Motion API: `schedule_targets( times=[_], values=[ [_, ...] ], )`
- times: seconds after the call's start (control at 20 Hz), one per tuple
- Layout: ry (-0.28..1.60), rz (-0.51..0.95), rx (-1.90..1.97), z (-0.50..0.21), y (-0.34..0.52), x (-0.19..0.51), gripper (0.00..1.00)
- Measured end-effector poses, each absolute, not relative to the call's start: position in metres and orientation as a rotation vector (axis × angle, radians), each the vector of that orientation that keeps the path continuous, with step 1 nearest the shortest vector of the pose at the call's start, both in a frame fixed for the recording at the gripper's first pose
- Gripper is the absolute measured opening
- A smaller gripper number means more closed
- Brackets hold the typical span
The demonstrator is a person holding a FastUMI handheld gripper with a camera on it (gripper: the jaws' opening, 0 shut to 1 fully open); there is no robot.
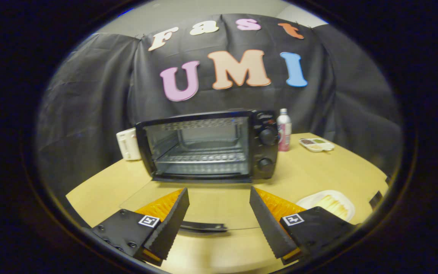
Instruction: Open the toaster oven, put the food inside, and close the toaster oven door.
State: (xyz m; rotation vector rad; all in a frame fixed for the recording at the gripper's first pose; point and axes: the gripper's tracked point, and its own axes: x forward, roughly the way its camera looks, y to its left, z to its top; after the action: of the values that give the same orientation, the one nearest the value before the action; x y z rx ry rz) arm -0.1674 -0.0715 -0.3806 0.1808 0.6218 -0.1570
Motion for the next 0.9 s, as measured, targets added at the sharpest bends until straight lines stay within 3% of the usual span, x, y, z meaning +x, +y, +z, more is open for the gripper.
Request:
schedule_targets(
  times=[0.35,0.85,0.9],
  values=[
    [0.665,-0.407,0.115,-0.394,-0.211,-0.203,1.00],
    [0.928,-0.433,0.160,-0.482,-0.239,-0.253,0.98],
    [0.891,-0.429,0.149,-0.476,-0.238,-0.246,0.97]
  ],
)
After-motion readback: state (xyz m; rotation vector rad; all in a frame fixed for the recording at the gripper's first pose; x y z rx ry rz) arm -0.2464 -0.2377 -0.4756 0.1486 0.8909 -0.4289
